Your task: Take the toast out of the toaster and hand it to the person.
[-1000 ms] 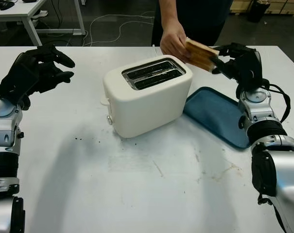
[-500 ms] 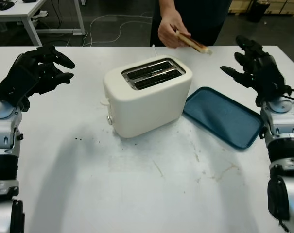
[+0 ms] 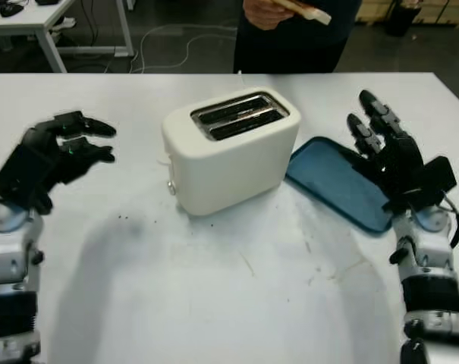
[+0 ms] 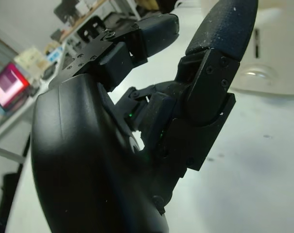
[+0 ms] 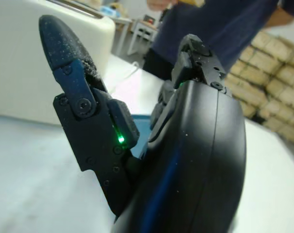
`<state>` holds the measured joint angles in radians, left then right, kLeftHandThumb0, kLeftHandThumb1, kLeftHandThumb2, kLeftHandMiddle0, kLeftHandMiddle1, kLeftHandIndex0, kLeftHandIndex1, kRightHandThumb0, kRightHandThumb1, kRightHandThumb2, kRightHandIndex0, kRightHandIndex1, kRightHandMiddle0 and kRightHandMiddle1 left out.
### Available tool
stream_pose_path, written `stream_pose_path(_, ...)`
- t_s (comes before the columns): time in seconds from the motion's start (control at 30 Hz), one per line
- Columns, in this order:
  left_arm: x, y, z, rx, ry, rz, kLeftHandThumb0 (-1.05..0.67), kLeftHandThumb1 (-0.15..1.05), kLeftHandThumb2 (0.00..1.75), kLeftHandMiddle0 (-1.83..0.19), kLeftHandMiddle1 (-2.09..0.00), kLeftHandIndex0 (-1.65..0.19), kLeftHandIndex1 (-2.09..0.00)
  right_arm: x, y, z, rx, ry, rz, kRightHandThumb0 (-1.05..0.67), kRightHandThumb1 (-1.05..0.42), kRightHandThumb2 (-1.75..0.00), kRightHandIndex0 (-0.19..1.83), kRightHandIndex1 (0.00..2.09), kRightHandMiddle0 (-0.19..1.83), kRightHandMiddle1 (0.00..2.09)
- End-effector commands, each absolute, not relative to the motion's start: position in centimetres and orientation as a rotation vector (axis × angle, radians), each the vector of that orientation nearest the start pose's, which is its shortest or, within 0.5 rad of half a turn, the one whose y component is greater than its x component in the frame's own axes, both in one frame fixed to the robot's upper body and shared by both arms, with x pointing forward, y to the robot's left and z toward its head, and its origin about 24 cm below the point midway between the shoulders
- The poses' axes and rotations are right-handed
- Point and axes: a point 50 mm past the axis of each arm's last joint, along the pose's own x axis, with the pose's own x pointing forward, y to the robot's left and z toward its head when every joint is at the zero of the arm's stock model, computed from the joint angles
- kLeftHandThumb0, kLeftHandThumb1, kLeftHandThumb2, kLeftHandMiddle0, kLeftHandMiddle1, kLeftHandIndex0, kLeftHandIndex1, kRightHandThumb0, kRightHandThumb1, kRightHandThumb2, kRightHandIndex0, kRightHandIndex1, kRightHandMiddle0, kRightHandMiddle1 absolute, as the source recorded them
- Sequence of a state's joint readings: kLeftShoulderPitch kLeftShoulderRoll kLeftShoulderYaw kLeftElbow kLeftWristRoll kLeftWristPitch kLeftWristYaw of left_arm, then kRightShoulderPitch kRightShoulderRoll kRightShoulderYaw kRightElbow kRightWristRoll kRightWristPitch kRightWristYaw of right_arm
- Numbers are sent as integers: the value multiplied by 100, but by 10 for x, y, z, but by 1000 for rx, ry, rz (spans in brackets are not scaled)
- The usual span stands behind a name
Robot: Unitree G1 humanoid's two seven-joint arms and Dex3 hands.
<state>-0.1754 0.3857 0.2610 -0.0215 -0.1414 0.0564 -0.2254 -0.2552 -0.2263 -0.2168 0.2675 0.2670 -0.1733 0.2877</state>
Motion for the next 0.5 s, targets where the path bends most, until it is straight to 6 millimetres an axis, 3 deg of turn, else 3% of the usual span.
stream_pose_path(0.0,271,249,116,228,-194,15,-105,79,0,-91,-87,-80,-78,288,-217,78,131,-239,49,-68,-73,0,50,21,50,8)
stream_pose_path(0.2,264,231,89,195,-165,69,-105,82,0,-71,-117,-57,-115,276,-191,65,177,-220,44,-63,-76,-1,61,23,62,6)
stream_pose_path(0.47,261,217,69,168,-135,131,-105,85,0,-65,-129,-43,-135,271,-169,55,160,-167,49,-70,-74,0,71,27,71,5)
